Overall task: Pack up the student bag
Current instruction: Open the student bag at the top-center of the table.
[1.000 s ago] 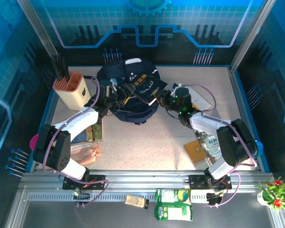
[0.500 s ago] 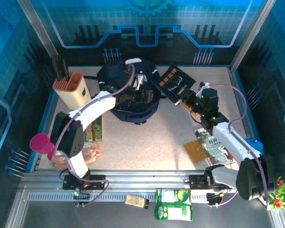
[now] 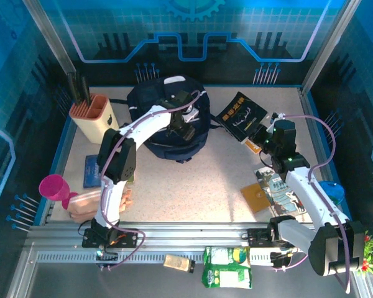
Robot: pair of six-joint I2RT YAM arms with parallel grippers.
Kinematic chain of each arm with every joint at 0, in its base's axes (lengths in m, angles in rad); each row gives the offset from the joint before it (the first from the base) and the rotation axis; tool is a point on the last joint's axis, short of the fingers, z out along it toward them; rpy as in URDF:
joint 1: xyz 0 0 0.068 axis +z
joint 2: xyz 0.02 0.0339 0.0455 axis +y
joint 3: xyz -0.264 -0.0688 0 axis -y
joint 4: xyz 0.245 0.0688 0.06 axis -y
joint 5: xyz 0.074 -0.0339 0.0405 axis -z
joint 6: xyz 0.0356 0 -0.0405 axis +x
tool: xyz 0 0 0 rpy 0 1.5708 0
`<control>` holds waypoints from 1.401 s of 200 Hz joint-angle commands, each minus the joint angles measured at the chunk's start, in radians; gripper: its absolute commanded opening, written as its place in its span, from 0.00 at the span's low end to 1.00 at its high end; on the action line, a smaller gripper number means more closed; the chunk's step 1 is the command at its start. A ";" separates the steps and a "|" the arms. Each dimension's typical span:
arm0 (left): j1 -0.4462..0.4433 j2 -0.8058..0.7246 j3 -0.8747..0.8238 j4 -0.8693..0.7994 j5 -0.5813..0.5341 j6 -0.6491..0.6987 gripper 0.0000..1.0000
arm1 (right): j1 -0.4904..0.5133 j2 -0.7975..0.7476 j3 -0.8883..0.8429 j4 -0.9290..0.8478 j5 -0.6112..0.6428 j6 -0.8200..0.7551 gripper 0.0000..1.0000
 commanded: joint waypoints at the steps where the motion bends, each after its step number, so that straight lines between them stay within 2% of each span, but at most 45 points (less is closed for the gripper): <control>1: -0.006 0.049 0.081 -0.101 -0.027 0.092 0.61 | -0.015 -0.040 -0.004 0.045 -0.007 -0.012 0.10; 32: -0.017 0.127 0.142 -0.155 -0.056 0.147 0.61 | -0.015 -0.040 -0.009 0.043 -0.011 0.005 0.10; 69: -0.039 0.195 0.220 -0.178 -0.199 0.152 0.59 | -0.014 -0.038 -0.001 0.033 -0.012 0.011 0.10; 119: -0.043 0.183 0.242 -0.119 -0.252 0.107 0.26 | -0.014 -0.054 0.007 0.009 0.000 0.008 0.10; 168: -0.050 0.100 0.205 -0.064 -0.256 0.052 0.05 | -0.014 -0.100 0.026 -0.059 0.052 -0.023 0.10; 190: -0.059 0.040 0.192 -0.028 -0.254 0.034 0.00 | -0.016 -0.130 0.035 -0.117 0.097 -0.031 0.10; 225: -0.069 -0.062 0.141 0.079 -0.295 -0.016 0.00 | -0.019 -0.172 0.051 -0.233 0.139 0.002 0.10; 243: -0.071 -0.109 0.119 0.131 -0.299 -0.052 0.00 | -0.019 -0.177 0.068 -0.263 0.076 0.039 0.10; 280: -0.080 -0.182 0.108 0.223 -0.273 -0.093 0.00 | 0.008 -0.179 0.056 -0.177 -0.048 0.133 0.10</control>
